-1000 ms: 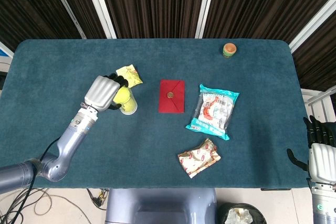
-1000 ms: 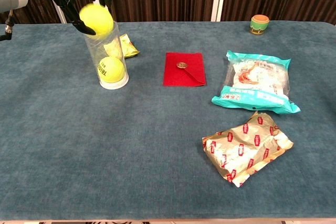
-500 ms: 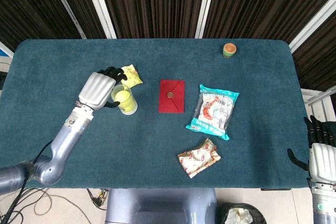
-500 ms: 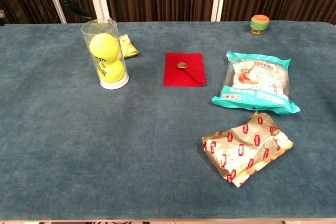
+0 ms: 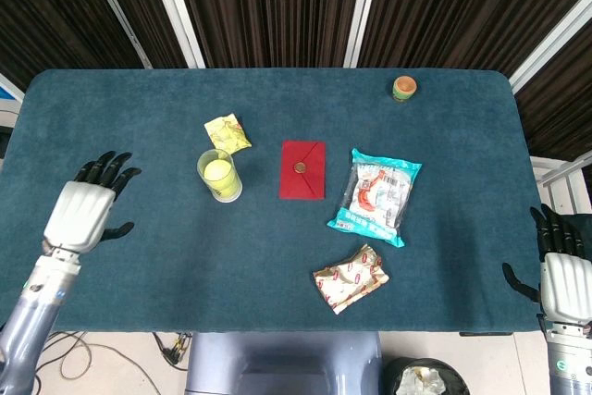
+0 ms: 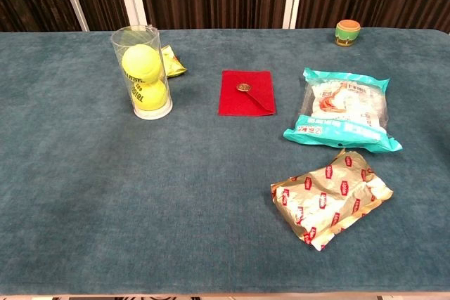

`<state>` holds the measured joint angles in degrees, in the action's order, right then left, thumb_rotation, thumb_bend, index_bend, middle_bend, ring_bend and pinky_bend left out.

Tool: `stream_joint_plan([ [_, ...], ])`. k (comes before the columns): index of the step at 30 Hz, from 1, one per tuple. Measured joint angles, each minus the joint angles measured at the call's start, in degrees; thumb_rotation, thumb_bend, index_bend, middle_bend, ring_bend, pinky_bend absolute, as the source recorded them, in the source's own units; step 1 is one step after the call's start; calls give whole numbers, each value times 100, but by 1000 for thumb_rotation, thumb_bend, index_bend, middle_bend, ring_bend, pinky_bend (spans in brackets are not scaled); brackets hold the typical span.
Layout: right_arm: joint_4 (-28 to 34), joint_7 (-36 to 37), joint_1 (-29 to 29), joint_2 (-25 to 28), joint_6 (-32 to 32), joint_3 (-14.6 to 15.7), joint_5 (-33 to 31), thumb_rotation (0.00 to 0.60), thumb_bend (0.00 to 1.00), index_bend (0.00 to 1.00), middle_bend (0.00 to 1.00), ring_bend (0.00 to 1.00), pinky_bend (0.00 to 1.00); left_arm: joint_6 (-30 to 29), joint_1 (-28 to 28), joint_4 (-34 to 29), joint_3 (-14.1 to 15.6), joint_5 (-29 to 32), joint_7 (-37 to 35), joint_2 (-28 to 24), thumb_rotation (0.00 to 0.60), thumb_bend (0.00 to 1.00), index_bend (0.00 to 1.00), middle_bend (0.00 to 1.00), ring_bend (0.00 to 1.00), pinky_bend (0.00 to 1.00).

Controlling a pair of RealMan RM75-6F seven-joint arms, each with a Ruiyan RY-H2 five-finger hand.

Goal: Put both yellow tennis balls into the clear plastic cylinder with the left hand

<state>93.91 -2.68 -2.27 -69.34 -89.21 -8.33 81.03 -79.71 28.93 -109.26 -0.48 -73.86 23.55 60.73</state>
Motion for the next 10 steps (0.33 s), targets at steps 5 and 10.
stream_joint_plan([
  [5,-74,95,-23,12,-14,50,198,600,335,0,0,50,87,-523,-577,987,396,-713,-809,228,600,65,217,50,5,150],
  [10,-213,296,-50,28,-66,116,476,600,335,0,0,50,74,-959,-1097,1904,611,-1134,-1441,555,600,64,216,22,0,133],
])
